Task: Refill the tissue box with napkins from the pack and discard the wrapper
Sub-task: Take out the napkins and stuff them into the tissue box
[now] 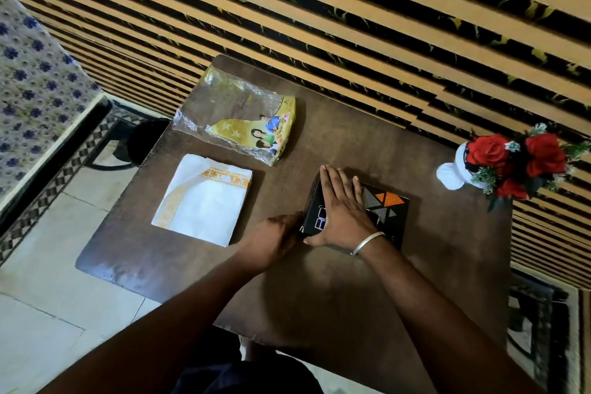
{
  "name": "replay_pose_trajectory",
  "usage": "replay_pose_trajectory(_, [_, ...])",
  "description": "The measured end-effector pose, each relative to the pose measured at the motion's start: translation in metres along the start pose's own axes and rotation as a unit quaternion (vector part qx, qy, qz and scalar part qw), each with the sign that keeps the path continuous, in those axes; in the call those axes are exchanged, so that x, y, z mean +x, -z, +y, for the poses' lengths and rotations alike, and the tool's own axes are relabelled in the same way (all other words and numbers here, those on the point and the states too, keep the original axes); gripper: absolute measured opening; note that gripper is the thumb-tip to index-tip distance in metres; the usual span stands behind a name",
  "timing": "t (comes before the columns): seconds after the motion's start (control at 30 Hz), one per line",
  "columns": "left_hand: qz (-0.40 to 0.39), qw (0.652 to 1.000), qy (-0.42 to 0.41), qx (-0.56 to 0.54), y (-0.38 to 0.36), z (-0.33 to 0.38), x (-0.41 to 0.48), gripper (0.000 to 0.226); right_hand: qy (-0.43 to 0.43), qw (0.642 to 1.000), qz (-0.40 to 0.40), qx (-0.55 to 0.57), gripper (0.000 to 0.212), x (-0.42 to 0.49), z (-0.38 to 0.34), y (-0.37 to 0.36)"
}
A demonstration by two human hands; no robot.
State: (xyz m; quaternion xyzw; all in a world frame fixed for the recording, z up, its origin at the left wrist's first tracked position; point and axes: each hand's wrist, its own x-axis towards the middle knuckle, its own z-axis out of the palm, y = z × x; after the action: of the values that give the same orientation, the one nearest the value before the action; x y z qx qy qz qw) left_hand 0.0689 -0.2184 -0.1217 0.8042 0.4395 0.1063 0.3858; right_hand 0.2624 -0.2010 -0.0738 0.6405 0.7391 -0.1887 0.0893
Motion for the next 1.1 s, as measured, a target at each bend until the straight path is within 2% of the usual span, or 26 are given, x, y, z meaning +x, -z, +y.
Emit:
replay_pose_trajectory(0.13, [0.024,0.998,0.044,0.024,-0.013,0.004,-0.001,0.055,0.008,1.0,0.0,0.009,0.151,0.001,0.002,-0.001])
replay_pose_trajectory(0.23, [0.083,0.991,0.095,-0.049,-0.025,0.013,-0.003,0.043,0.015,1.0,0.009,0.01,0.15,0.0,0.003,-0.003])
replay_pose_trajectory(0.3, [0.116,0.97,0.185,-0.108,-0.03,0.018,-0.004,0.034,0.018,1.0,0.018,0.015,0.15,0.001,0.005,-0.006])
replay_pose_trajectory(0.4, [0.192,0.905,0.329,-0.191,-0.032,0.016,-0.002,0.024,0.028,0.999,0.034,0.022,0.15,0.001,0.007,-0.008])
replay_pose_trajectory(0.47, [0.203,0.849,0.389,-0.293,-0.028,0.012,0.001,0.023,0.036,0.998,0.043,0.042,0.145,0.0,0.009,-0.008])
replay_pose_trajectory(0.53, [0.192,0.776,0.432,-0.418,-0.021,0.011,0.003,0.032,0.036,0.993,0.062,0.093,0.123,-0.001,0.009,-0.008])
replay_pose_trajectory(0.57, [0.184,0.754,0.45,-0.442,-0.017,0.011,0.003,0.04,0.037,0.989,0.079,0.116,0.104,0.0,0.009,-0.008])
replay_pose_trajectory(0.6, [0.172,0.747,0.465,-0.444,-0.014,0.011,0.002,0.044,0.036,0.987,0.094,0.127,0.085,0.001,0.009,-0.008])
replay_pose_trajectory(0.7, [0.165,0.76,0.453,-0.435,-0.008,0.007,-0.001,0.044,0.026,0.985,0.119,0.119,0.05,0.005,0.006,-0.011])
replay_pose_trajectory(0.77, [0.175,0.785,0.408,-0.432,-0.009,0.006,-0.001,0.036,0.013,0.985,0.131,0.108,0.046,0.008,0.004,-0.01])
replay_pose_trajectory(0.87, [0.183,0.859,0.324,-0.351,-0.012,0.006,-0.001,0.016,0.002,0.993,0.117,0.036,0.056,0.013,-0.001,-0.005])
replay_pose_trajectory(0.93, [0.148,0.901,0.26,-0.314,-0.011,0.001,0.002,0.043,-0.009,0.995,0.102,0.006,0.069,0.017,-0.003,-0.001])
replay_pose_trajectory(1.0, [0.077,0.939,0.22,-0.254,-0.008,-0.006,0.005,0.073,-0.024,0.995,0.091,0.011,0.081,0.02,-0.002,0.002])
replay_pose_trajectory(1.03, [0.041,0.953,0.204,-0.218,-0.004,-0.006,0.006,0.077,-0.026,0.996,0.088,0.014,0.085,0.021,-0.002,0.003])
replay_pose_trajectory(1.1, [0.017,0.96,0.183,-0.211,0.002,-0.005,0.008,0.068,-0.03,0.996,0.076,0.019,0.089,0.022,-0.002,0.004])
